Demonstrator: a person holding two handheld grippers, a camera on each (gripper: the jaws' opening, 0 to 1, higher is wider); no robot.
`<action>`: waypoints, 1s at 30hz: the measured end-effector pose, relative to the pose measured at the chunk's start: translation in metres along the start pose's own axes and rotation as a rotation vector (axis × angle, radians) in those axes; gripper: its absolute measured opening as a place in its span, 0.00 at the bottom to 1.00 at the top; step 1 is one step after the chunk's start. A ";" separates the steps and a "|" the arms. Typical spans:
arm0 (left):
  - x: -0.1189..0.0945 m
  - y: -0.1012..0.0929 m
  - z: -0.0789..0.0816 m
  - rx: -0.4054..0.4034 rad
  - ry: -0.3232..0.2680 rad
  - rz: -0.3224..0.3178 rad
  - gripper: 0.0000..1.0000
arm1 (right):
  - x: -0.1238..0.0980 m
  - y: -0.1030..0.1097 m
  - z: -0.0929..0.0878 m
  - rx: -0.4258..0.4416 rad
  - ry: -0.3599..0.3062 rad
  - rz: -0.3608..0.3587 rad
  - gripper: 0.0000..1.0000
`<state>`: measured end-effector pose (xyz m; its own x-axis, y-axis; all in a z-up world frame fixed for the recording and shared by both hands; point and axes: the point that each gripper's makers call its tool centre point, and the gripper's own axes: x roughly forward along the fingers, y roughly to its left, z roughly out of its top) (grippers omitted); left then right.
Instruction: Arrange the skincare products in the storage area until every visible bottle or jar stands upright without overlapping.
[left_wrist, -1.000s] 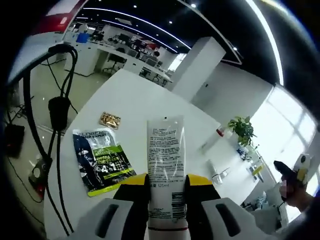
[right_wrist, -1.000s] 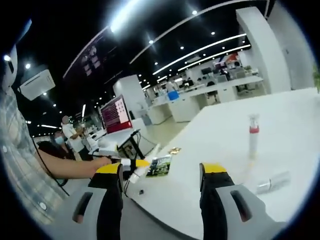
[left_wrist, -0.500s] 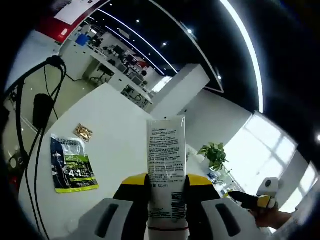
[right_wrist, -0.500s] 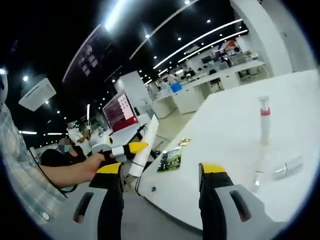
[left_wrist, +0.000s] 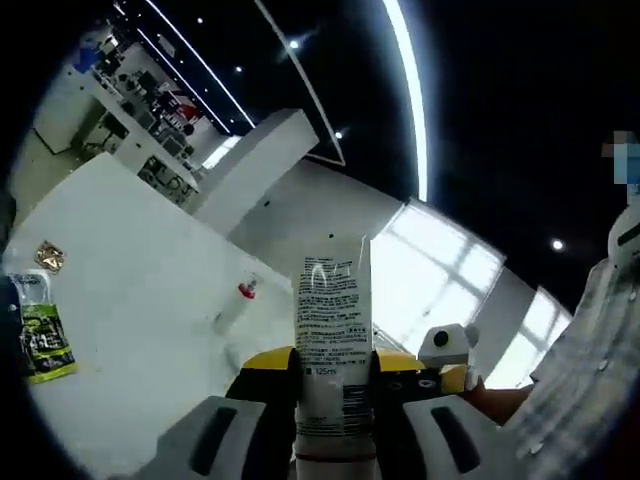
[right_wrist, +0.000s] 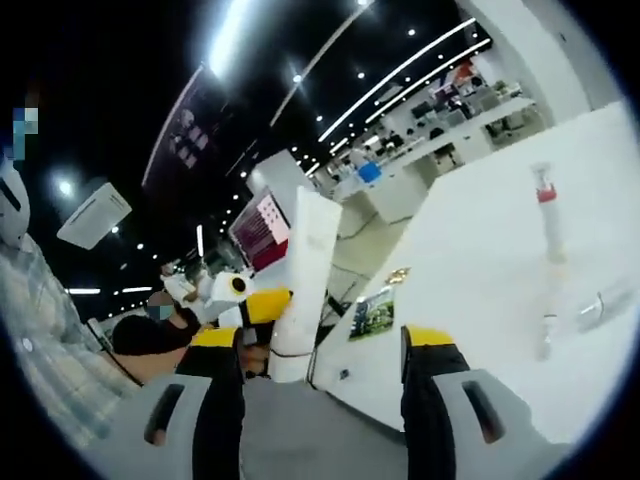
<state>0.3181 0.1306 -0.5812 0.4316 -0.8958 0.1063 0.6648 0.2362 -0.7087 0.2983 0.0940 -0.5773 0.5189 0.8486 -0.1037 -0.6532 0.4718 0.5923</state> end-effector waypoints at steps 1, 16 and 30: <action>0.002 -0.005 -0.004 -0.003 0.015 -0.024 0.26 | -0.001 0.011 0.006 -0.017 -0.030 0.049 0.56; 0.010 -0.063 -0.047 -0.106 0.138 -0.329 0.27 | 0.004 0.039 0.013 0.116 0.010 0.252 0.35; 0.025 -0.034 -0.053 0.000 0.133 -0.193 0.33 | 0.013 0.009 0.010 0.083 -0.018 0.015 0.29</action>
<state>0.2737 0.0798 -0.5914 0.2126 -0.9660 0.1470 0.7275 0.0560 -0.6839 0.3046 0.1066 -0.5652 0.5198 0.8505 -0.0803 -0.6134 0.4370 0.6578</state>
